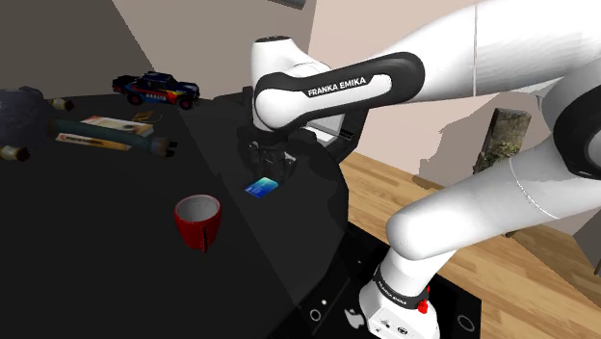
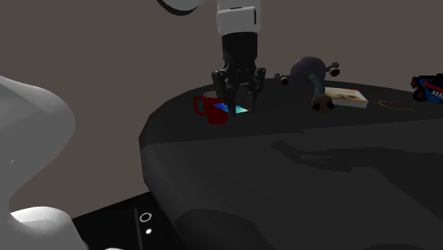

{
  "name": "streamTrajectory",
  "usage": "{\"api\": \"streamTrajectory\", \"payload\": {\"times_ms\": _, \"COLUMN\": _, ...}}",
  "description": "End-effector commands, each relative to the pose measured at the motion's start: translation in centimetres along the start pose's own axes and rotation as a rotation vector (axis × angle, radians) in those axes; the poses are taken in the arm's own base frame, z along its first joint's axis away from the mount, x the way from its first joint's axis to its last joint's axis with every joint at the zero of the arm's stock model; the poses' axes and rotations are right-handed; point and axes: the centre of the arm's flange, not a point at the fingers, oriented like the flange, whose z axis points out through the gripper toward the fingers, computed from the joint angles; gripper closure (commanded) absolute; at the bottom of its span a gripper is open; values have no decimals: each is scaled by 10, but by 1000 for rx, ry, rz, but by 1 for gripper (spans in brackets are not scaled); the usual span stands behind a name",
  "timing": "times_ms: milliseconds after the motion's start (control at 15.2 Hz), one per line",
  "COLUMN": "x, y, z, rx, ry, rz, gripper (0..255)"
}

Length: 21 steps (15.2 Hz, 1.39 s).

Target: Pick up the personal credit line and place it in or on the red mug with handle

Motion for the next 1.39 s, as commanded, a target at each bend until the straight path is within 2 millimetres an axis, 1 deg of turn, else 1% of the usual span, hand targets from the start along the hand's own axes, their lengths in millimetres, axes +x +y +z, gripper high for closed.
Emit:
{"api": "streamTrajectory", "payload": {"times_ms": 0, "x": 1, "y": 1, "z": -11, "rx": -1, "ry": 0, "rz": 0, "gripper": 255}}
{"api": "streamTrajectory", "payload": {"times_ms": 660, "x": 9, "y": 2, "z": -63, "rx": -1, "ry": 0, "rz": 0, "gripper": 255}}
{"api": "streamTrajectory", "payload": {"times_ms": 726, "x": 9, "y": 2, "z": -65, "rx": -1, "ry": 0, "rz": 0, "gripper": 255}}
{"api": "streamTrajectory", "payload": {"times_ms": 1320, "x": -102, "y": -30, "z": -91, "rx": -1, "ry": 0, "rz": 0, "gripper": 255}}
